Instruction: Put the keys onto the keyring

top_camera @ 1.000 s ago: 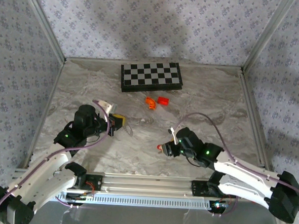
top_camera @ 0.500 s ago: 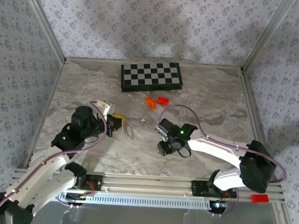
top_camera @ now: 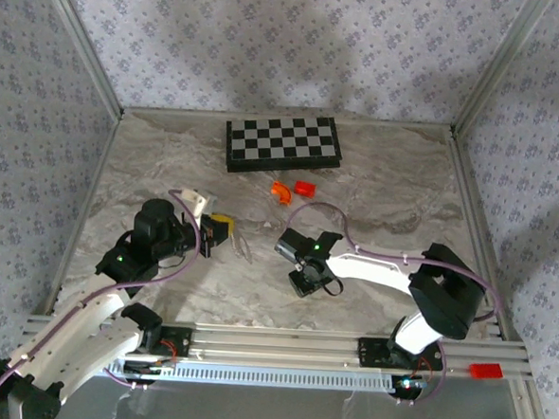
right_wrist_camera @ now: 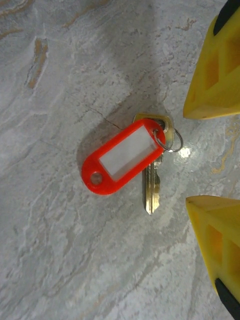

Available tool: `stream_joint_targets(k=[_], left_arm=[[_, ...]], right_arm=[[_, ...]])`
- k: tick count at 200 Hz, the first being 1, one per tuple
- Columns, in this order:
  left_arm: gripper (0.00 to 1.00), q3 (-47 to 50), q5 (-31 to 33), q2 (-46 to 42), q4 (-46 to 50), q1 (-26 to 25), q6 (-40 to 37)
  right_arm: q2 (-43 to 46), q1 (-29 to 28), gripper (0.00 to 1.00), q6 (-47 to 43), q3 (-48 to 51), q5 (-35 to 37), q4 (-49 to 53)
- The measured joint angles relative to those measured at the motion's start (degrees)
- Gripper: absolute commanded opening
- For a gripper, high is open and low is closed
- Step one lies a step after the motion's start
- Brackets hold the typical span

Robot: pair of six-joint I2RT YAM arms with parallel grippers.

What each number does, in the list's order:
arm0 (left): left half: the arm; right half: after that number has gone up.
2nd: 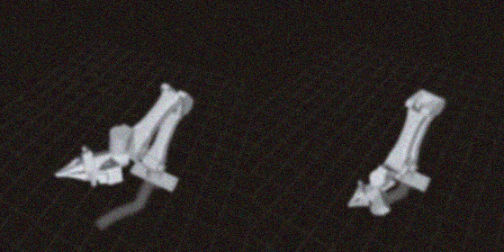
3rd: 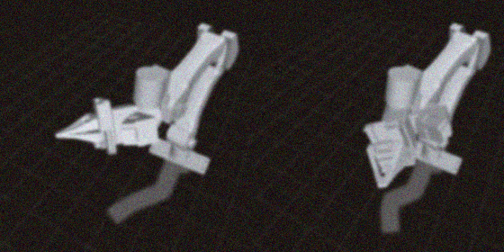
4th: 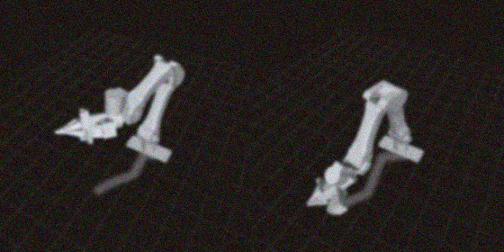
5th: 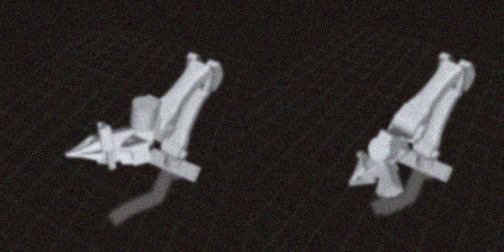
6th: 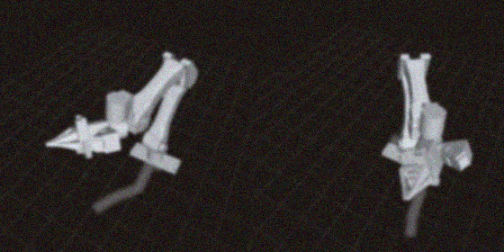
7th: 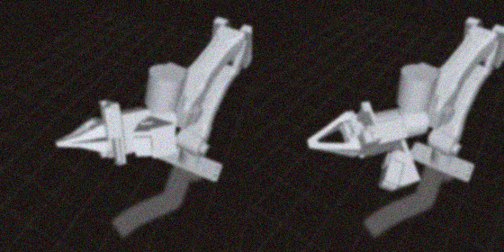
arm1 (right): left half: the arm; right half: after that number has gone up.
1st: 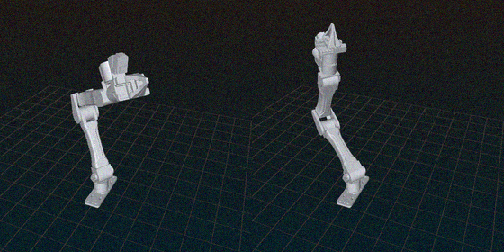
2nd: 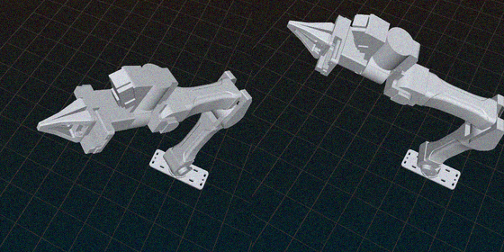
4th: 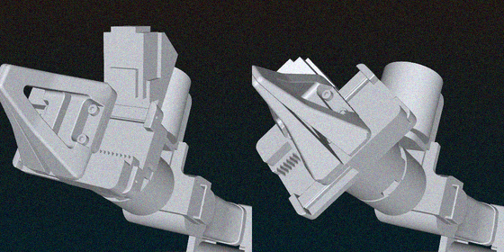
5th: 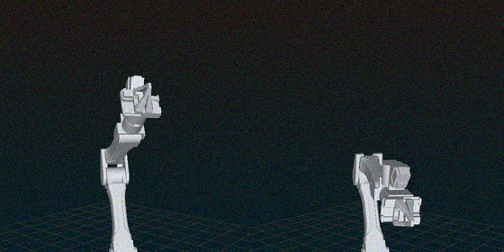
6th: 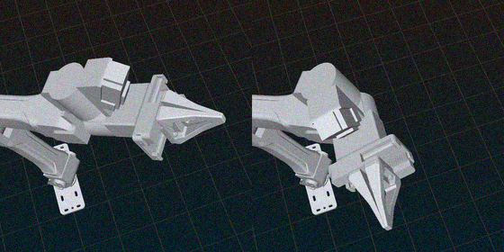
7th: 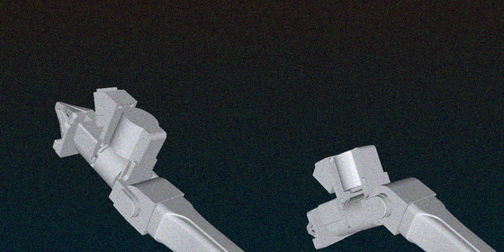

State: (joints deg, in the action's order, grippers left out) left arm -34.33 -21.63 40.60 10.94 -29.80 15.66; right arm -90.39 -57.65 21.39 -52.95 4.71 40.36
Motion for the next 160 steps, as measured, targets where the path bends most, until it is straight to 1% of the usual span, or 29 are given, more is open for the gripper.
stream_joint_targets(k=[60,94,160], left_arm=[[0.0,0.0,0.0,0.0,0.0,0.0,0.0],[0.0,0.0,0.0,0.0,0.0,0.0,0.0],[0.0,0.0,0.0,0.0,-0.1,0.0,0.0]], right_arm=[[-2.1,0.0,0.34,-0.2,-0.2,1.1,0.0],[-2.6,0.0,0.26,-0.4,-0.2,1.1,-0.5],[-3.5,0.0,0.18,-0.6,-0.7,2.2,-0.4]])
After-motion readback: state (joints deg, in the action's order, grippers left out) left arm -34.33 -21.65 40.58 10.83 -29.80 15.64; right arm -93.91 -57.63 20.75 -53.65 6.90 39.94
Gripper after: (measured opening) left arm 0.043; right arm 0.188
